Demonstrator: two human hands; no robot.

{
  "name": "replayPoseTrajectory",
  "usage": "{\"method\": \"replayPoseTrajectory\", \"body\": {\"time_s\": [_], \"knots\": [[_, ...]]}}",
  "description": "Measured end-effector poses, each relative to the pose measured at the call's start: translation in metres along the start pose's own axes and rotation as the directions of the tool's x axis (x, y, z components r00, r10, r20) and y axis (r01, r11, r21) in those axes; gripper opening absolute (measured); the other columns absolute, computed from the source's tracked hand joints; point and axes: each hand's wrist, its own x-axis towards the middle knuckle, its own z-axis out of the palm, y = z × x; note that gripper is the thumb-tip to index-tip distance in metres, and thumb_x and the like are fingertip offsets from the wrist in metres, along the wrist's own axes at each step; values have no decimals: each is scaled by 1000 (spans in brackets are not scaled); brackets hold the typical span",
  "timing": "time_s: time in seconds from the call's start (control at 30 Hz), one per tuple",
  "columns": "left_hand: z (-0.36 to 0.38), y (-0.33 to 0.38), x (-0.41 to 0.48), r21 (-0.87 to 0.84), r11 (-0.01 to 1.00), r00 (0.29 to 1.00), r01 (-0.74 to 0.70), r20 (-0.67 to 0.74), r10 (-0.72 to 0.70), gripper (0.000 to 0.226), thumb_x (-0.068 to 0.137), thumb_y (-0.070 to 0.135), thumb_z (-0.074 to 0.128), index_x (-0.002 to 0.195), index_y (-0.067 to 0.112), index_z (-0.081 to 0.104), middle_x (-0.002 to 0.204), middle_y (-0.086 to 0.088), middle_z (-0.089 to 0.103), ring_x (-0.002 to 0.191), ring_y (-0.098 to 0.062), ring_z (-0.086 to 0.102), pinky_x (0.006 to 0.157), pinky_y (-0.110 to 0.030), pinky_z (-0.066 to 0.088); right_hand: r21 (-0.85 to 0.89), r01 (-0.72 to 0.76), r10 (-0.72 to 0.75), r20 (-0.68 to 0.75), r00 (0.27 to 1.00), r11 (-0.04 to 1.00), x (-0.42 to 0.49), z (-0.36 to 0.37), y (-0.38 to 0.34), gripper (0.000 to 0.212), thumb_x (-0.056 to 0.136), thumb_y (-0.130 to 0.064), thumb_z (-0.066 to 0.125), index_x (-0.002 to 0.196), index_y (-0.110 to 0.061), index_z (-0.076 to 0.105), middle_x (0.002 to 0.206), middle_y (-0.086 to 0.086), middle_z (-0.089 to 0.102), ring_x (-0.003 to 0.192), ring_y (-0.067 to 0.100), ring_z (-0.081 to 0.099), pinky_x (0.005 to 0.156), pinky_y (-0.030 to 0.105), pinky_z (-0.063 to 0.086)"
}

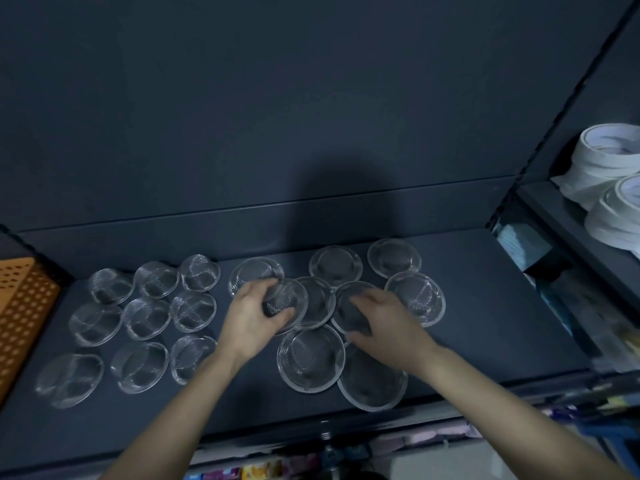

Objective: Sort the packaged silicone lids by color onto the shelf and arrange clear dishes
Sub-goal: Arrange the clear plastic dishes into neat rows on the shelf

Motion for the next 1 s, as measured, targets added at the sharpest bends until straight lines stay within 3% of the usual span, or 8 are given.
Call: {"method": "replayPoseTrajectory", "body": {"time_s": [0.1, 0.2, 0.33, 0.7, 1.0], "knots": [[-3, -6, -5, 5, 1000, 1000, 1, -6, -1, 59, 71, 27, 81, 124, 12, 58, 123, -4, 57, 113, -14, 52, 98, -14, 29, -126, 12, 13, 202, 979, 992, -21, 6, 0, 79, 74, -55, 65, 141, -24, 37, 130, 6, 39, 124, 26, 31, 108, 34, 32], [-1, -7, -9, 6, 1000, 1000, -18, 3, 18, 59, 70, 27, 81, 123, 12, 59, 122, -3, 58, 115, -16, 53, 99, -16, 30, -118, -27, 59, 283, 957, 993, -27, 8, 3, 78, 70, -55, 67, 138, -29, 39, 125, 4, 41, 121, 24, 35, 104, 33, 36], [2, 0, -7, -19, 998, 998, -55, 4, 55, 58, 70, 25, 81, 123, 13, 59, 122, -2, 58, 115, -15, 53, 98, -16, 30, -174, -23, 66, 242, 968, 984, -33, 5, 4, 64, 74, -44, 63, 131, -26, 43, 125, 5, 44, 117, 27, 39, 98, 34, 41], [10, 14, 5, -47, 997, 997, -66, 25, 67, 57, 72, 21, 80, 123, 10, 59, 121, -8, 57, 114, -22, 53, 97, -21, 34, -199, -204, 222, 76, 972, 959, -62, -6, 29, 66, 75, -39, 61, 136, -29, 39, 127, 4, 43, 118, 26, 38, 100, 29, 38], [10, 17, 10, -24, 997, 997, -67, 29, 68, 55, 72, 19, 80, 122, 9, 59, 120, -10, 58, 113, -25, 54, 96, -24, 35, -208, -332, 351, 61, 934, 920, -64, -13, 48, 65, 76, -39, 65, 135, -24, 41, 129, 4, 46, 119, 27, 39, 102, 33, 38]]}}
